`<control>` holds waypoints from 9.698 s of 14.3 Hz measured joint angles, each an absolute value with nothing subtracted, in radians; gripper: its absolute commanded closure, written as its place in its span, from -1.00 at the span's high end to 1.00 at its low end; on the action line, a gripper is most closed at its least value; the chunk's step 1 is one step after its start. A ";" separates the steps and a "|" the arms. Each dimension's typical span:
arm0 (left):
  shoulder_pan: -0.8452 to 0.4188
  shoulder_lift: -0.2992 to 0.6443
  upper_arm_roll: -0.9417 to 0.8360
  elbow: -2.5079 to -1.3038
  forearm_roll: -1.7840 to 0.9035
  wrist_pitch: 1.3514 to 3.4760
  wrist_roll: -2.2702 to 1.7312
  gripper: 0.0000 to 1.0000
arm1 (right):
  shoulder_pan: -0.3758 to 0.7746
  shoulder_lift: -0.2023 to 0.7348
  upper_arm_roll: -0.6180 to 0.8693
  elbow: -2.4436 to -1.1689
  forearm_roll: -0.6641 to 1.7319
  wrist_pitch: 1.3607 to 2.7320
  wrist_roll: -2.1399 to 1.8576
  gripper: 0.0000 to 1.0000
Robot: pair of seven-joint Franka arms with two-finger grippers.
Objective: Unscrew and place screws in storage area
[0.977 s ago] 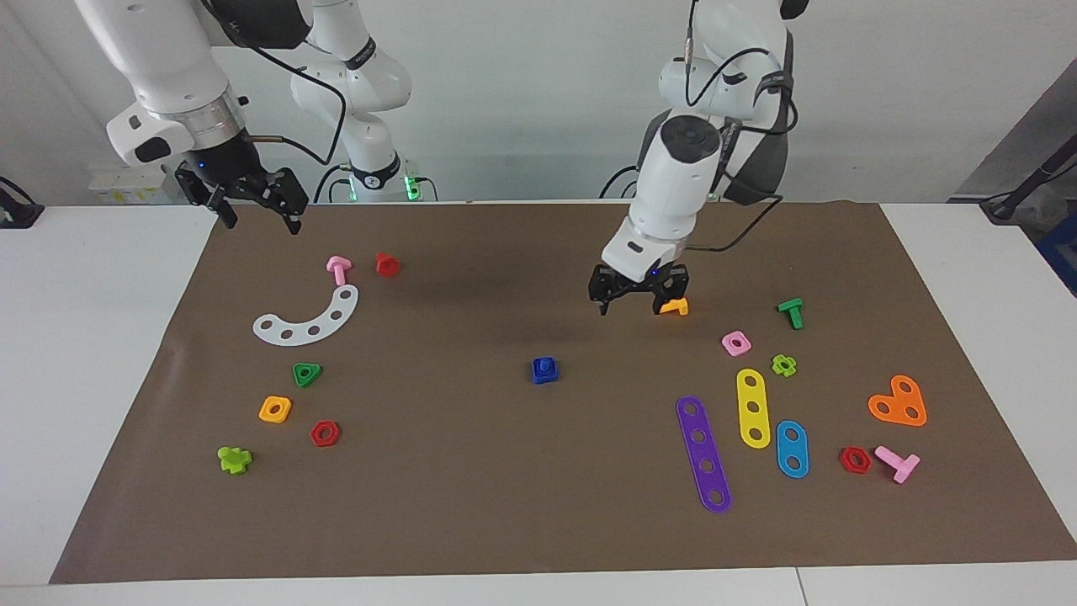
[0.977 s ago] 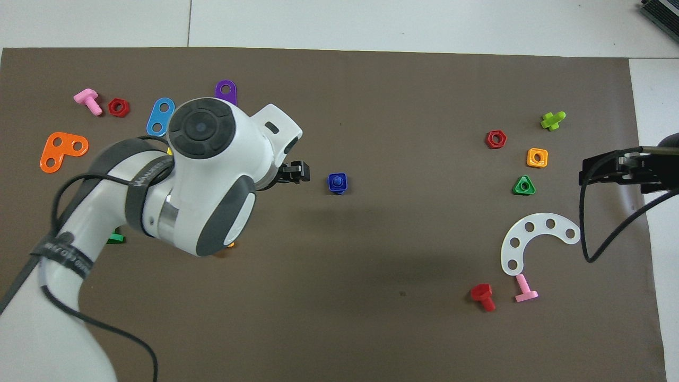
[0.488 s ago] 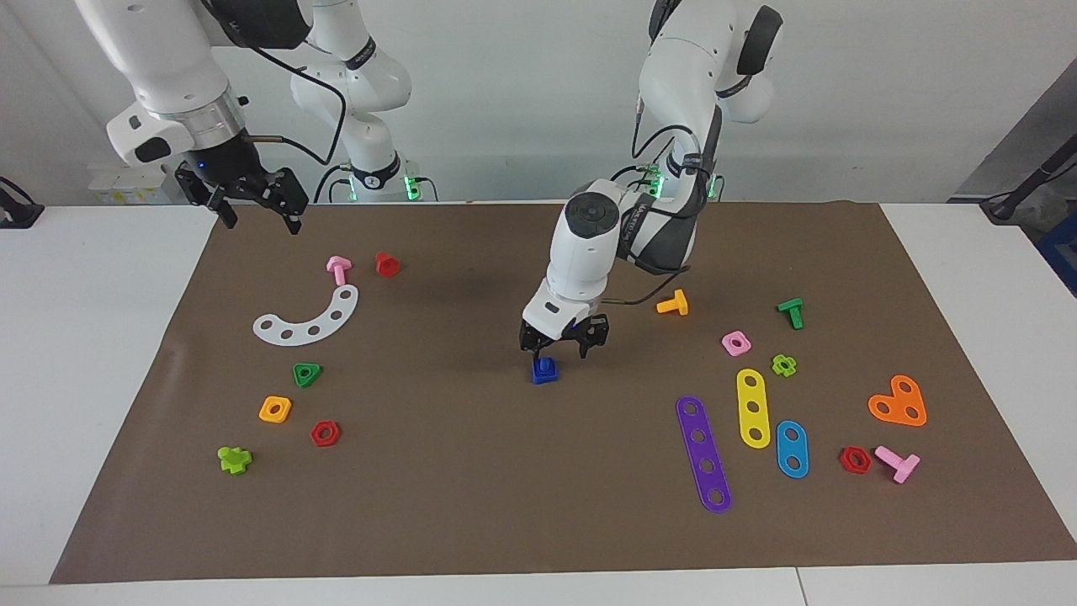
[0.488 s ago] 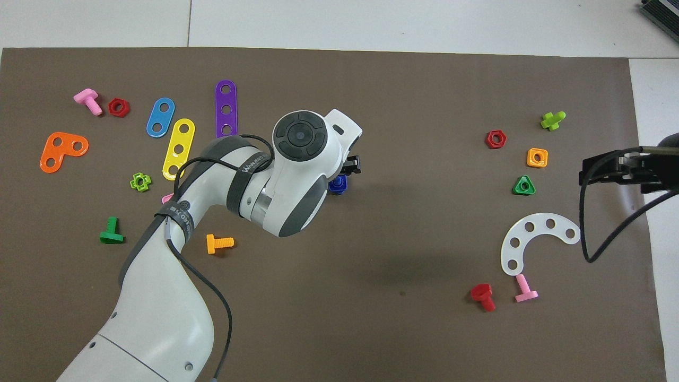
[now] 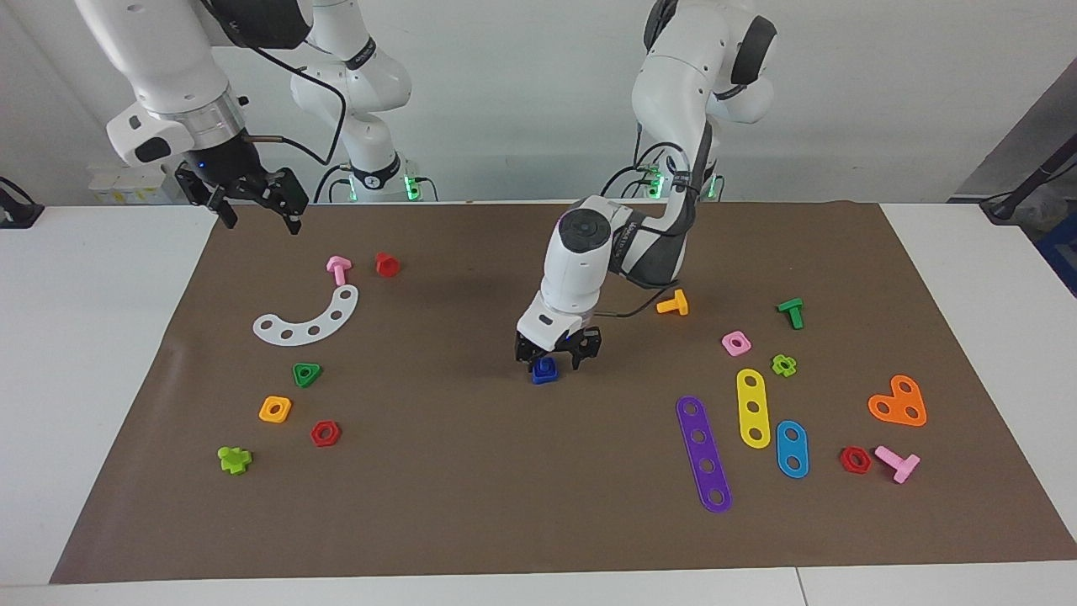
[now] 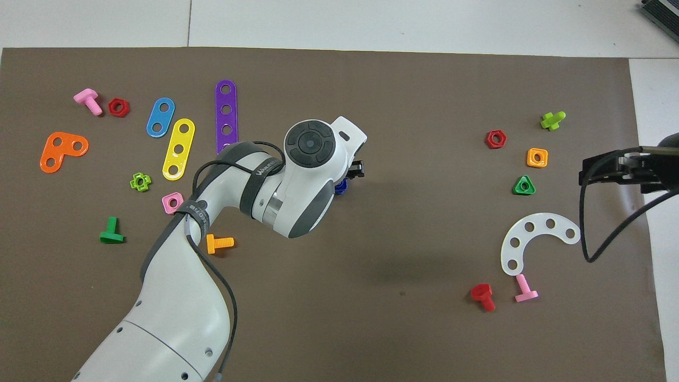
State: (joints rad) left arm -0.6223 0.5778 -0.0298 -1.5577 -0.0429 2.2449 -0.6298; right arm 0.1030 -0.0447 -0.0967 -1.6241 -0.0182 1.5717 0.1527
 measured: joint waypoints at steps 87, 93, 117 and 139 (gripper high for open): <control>-0.109 0.104 0.015 -1.510 0.006 1.556 0.001 1.00 | 0.673 0.595 -0.085 -1.565 -0.001 2.238 0.613 -0.12; -0.109 0.104 0.015 -1.510 0.006 1.556 0.001 1.00 | 0.674 0.595 -0.085 -1.567 -0.001 2.238 0.600 -1.00; -0.109 0.103 0.015 -1.511 0.006 1.556 0.001 1.00 | 0.147 0.227 -0.100 -2.123 0.015 2.384 0.025 -0.28; -0.109 0.103 0.015 -1.511 0.006 1.556 0.001 1.00 | 0.062 -0.049 -0.099 -1.610 0.016 1.558 0.109 1.00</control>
State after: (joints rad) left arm -0.1089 0.1032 0.0152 -1.5112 0.0064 1.5563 0.0008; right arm 0.0622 -0.0493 -0.0992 -1.6104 0.0157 1.5582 0.1092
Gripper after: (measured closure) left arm 0.000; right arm 0.000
